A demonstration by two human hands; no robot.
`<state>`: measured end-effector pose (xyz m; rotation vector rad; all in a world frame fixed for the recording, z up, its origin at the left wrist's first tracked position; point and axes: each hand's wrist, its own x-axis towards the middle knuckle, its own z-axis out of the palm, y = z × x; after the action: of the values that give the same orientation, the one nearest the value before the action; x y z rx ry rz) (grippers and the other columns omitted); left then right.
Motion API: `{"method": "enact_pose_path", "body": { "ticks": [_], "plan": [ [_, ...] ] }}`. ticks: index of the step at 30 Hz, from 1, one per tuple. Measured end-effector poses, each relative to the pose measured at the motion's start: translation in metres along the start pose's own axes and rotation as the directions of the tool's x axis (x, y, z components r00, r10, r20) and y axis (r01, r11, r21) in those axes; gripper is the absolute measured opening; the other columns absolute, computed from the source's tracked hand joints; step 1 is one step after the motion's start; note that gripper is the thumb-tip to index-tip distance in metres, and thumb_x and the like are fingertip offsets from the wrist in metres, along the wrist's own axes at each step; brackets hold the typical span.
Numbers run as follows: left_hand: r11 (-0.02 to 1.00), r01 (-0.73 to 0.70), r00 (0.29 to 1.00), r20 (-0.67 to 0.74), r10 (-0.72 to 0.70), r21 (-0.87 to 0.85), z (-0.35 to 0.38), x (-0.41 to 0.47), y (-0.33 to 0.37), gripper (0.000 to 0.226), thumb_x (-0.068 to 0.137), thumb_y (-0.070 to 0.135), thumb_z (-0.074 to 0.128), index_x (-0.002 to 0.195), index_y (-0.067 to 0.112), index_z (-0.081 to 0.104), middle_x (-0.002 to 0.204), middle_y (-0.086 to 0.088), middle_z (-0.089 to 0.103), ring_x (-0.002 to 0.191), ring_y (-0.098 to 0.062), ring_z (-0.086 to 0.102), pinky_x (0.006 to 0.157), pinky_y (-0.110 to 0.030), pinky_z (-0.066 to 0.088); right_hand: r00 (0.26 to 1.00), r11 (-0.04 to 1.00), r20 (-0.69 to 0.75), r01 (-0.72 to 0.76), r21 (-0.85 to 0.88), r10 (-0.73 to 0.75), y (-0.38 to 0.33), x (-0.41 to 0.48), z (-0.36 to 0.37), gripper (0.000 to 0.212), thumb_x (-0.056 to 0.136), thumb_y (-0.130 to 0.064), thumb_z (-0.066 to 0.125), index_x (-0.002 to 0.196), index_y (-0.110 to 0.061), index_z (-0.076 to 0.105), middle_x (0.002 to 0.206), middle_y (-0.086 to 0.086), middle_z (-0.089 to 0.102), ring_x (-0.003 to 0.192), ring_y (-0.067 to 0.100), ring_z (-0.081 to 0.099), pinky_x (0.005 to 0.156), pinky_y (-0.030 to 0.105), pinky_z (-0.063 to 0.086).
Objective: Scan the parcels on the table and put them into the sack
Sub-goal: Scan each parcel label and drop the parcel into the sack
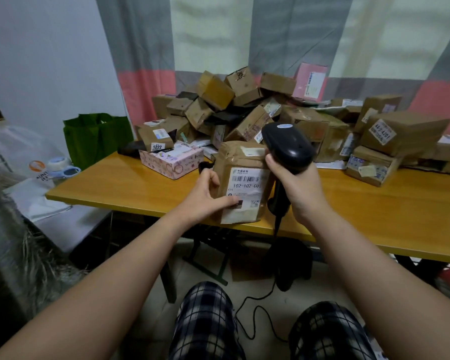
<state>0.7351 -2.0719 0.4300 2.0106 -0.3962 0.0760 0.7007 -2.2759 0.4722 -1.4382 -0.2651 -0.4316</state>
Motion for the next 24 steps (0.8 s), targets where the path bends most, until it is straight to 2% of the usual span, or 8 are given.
{"method": "enact_pose_path", "body": {
  "ticks": [4, 6, 8, 11, 16, 20, 22, 24],
  "plan": [
    [0.997, 0.008, 1.000, -0.015, -0.009, -0.071, 0.002, 0.006, -0.007, 0.063, 0.072, 0.035, 0.081, 0.110, 0.035, 0.030, 0.120, 0.007, 0.052, 0.113, -0.011, 0.057, 0.093, -0.039, 0.053, 0.997, 0.998, -0.066, -0.048, 0.032, 0.050, 0.000, 0.009, 0.004, 0.020, 0.082, -0.022, 0.075, 0.097, -0.032, 0.067, 0.094, -0.015, 0.072, 0.094, 0.000, 0.066, 0.080, 0.024, 0.052],
    [0.984, -0.016, 0.993, -0.117, -0.004, -0.175, 0.002, 0.007, -0.009, 0.083, 0.073, 0.030, 0.082, 0.127, 0.048, 0.021, 0.125, 0.015, 0.047, 0.115, -0.006, 0.054, 0.098, -0.036, 0.049, 0.990, 0.998, -0.128, -0.060, 0.011, 0.061, 0.001, 0.003, 0.001, 0.017, 0.082, -0.025, 0.075, 0.091, -0.036, 0.066, 0.085, -0.018, 0.071, 0.087, 0.002, 0.066, 0.077, 0.029, 0.055],
    [0.978, -0.049, 0.983, -0.184, 0.011, -0.204, 0.001, 0.010, -0.011, 0.103, 0.072, 0.029, 0.083, 0.139, 0.053, 0.009, 0.138, 0.008, 0.040, 0.128, -0.015, 0.046, 0.103, -0.041, 0.044, 0.993, 0.993, -0.083, -0.092, -0.075, 0.086, 0.004, -0.012, -0.005, 0.007, 0.082, -0.028, 0.075, 0.082, -0.031, 0.068, 0.069, -0.012, 0.068, 0.071, 0.011, 0.065, 0.066, 0.032, 0.054],
    [0.989, -0.065, 0.982, -0.183, 0.040, -0.135, -0.001, 0.014, -0.011, 0.107, 0.066, 0.041, 0.083, 0.143, 0.051, 0.009, 0.151, 0.000, 0.029, 0.136, -0.017, 0.036, 0.110, -0.046, 0.038, 0.991, 0.971, 0.005, -0.128, -0.201, 0.131, 0.013, -0.038, -0.011, 0.016, 0.082, -0.024, 0.074, 0.068, -0.020, 0.068, 0.051, 0.000, 0.059, 0.048, 0.021, 0.058, 0.052, 0.037, 0.050],
    [0.994, -0.031, 0.987, -0.158, 0.015, -0.103, -0.002, 0.018, -0.012, 0.109, 0.068, 0.040, 0.083, 0.147, 0.043, 0.008, 0.146, 0.002, 0.032, 0.133, -0.012, 0.034, 0.108, -0.040, 0.038, 0.992, 0.940, 0.022, -0.107, -0.325, 0.120, 0.015, -0.054, -0.013, 0.009, 0.080, -0.024, 0.076, 0.082, -0.020, 0.067, 0.053, 0.000, 0.060, 0.048, 0.019, 0.060, 0.047, 0.035, 0.053],
    [0.991, 0.058, 0.977, -0.198, -0.082, -0.122, -0.001, 0.023, -0.010, 0.107, 0.071, 0.032, 0.083, 0.150, 0.022, 0.012, 0.132, 0.004, 0.042, 0.120, -0.013, 0.048, 0.089, -0.017, 0.047, 0.993, 0.927, 0.040, -0.093, -0.363, 0.115, 0.009, -0.055, -0.014, 0.012, 0.081, -0.026, 0.073, 0.086, -0.017, 0.067, 0.058, 0.002, 0.062, 0.049, 0.022, 0.062, 0.050, 0.038, 0.055],
    [0.989, 0.088, 0.972, -0.206, -0.112, -0.122, -0.001, 0.024, -0.007, 0.097, 0.073, 0.029, 0.082, 0.147, 0.015, 0.022, 0.135, 0.002, 0.045, 0.106, -0.004, 0.051, 0.065, -0.001, 0.044, 0.993, 0.926, 0.039, -0.086, -0.369, 0.108, 0.006, -0.055, -0.015, 0.013, 0.081, -0.027, 0.071, 0.086, -0.016, 0.066, 0.059, 0.005, 0.063, 0.049, 0.022, 0.063, 0.049, 0.037, 0.054],
    [0.984, 0.104, 0.970, -0.202, -0.133, -0.144, 0.000, 0.025, -0.006, 0.093, 0.073, 0.028, 0.082, 0.145, 0.012, 0.025, 0.129, 0.005, 0.046, 0.094, 0.005, 0.049, 0.058, 0.003, 0.040, 0.994, 0.922, 0.033, -0.083, -0.377, 0.103, 0.004, -0.055, -0.016, 0.014, 0.080, -0.028, 0.071, 0.085, -0.016, 0.066, 0.059, 0.006, 0.063, 0.048, 0.021, 0.063, 0.048, 0.033, 0.053]
  ]
}}
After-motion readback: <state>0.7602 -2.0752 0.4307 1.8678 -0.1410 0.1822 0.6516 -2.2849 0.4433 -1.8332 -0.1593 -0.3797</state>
